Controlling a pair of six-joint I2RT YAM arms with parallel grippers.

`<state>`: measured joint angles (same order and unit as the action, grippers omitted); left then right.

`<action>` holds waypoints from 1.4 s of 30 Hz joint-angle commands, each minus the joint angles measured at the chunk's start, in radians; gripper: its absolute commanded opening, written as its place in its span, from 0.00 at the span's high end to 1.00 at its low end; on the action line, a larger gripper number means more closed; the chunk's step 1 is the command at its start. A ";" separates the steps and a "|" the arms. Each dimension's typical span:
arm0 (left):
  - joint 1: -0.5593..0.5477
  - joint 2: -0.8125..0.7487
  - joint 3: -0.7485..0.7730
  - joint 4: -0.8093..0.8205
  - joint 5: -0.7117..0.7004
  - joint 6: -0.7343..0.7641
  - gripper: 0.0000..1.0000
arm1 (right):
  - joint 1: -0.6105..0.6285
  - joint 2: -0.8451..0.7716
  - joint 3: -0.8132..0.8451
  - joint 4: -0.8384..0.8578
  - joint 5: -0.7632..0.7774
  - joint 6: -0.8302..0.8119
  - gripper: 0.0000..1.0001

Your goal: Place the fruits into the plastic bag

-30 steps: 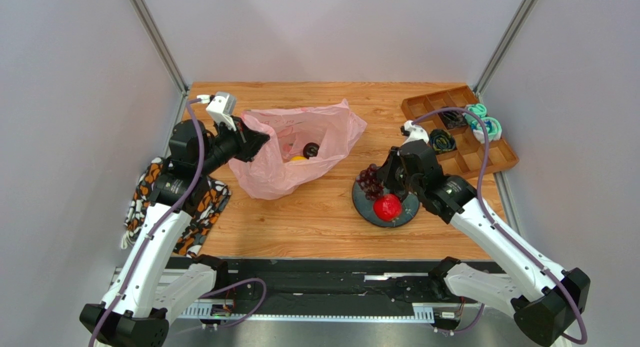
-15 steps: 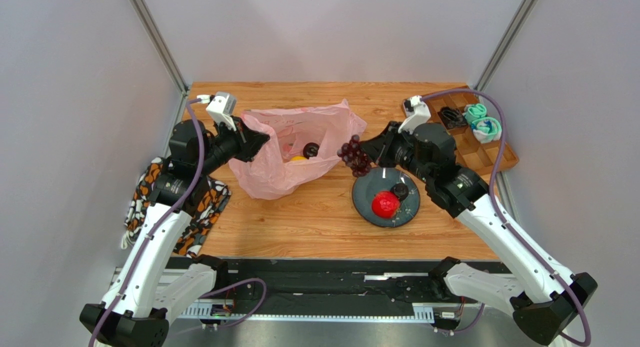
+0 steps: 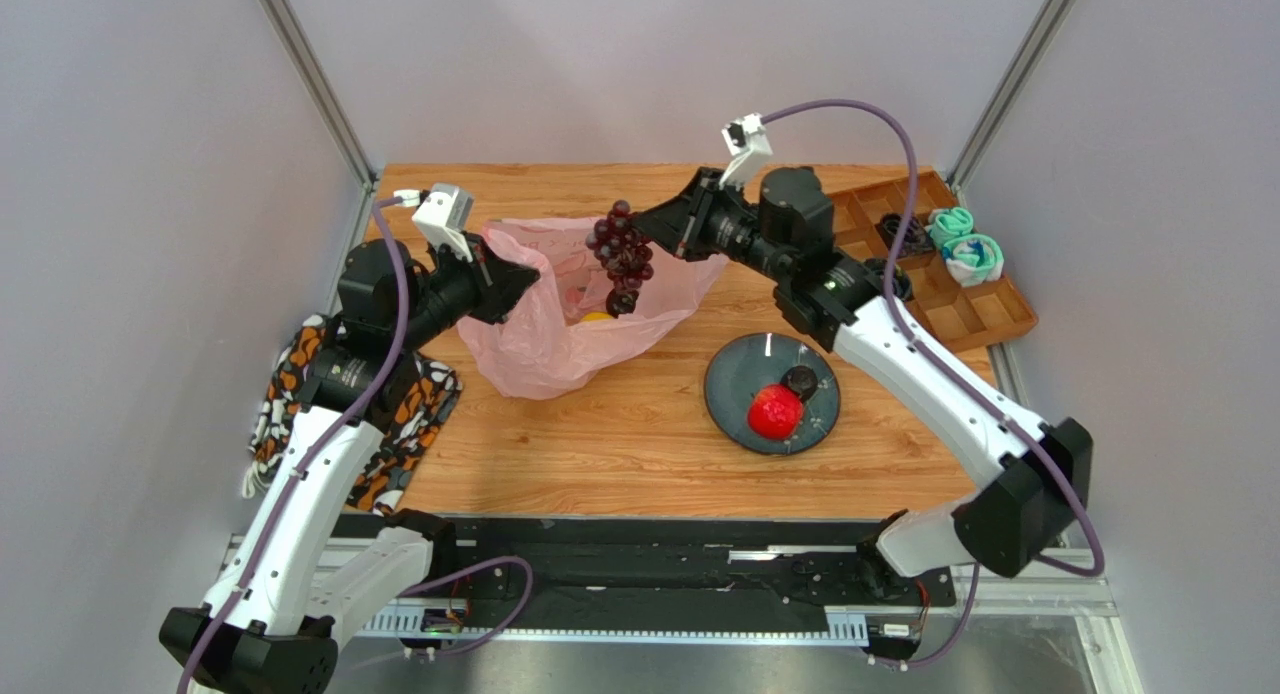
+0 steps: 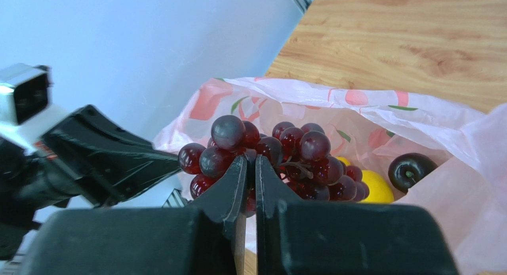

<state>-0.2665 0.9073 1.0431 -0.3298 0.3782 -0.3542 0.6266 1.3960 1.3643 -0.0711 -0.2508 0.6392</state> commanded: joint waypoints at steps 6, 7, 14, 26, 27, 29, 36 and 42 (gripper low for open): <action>0.004 -0.001 0.043 0.017 -0.009 0.000 1.00 | 0.073 0.199 0.073 0.091 -0.076 0.034 1.00; 0.004 -0.001 0.043 0.017 -0.009 0.001 1.00 | 0.084 0.216 0.081 0.083 -0.070 0.030 1.00; 0.004 0.001 0.041 0.014 -0.013 0.001 1.00 | 0.189 0.386 0.238 0.031 -0.111 0.007 1.00; 0.004 -0.001 0.043 0.011 -0.018 0.004 1.00 | 0.213 0.615 0.358 0.011 -0.097 -0.013 1.00; 0.004 0.001 0.044 0.012 -0.016 0.004 1.00 | 0.211 0.633 0.357 0.007 -0.085 -0.018 1.00; 0.004 -0.001 0.044 0.012 -0.018 0.004 1.00 | 0.203 0.682 0.360 -0.005 -0.077 -0.021 1.00; 0.004 -0.001 0.043 0.012 -0.015 0.004 1.00 | 0.193 0.750 0.343 -0.016 -0.070 -0.018 1.00; 0.004 -0.001 0.043 0.012 -0.015 0.004 1.00 | 0.193 0.753 0.337 -0.047 -0.031 -0.045 0.96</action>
<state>-0.2665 0.9092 1.0431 -0.3328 0.3637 -0.3538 0.8211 2.1662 1.6875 -0.1261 -0.3218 0.6243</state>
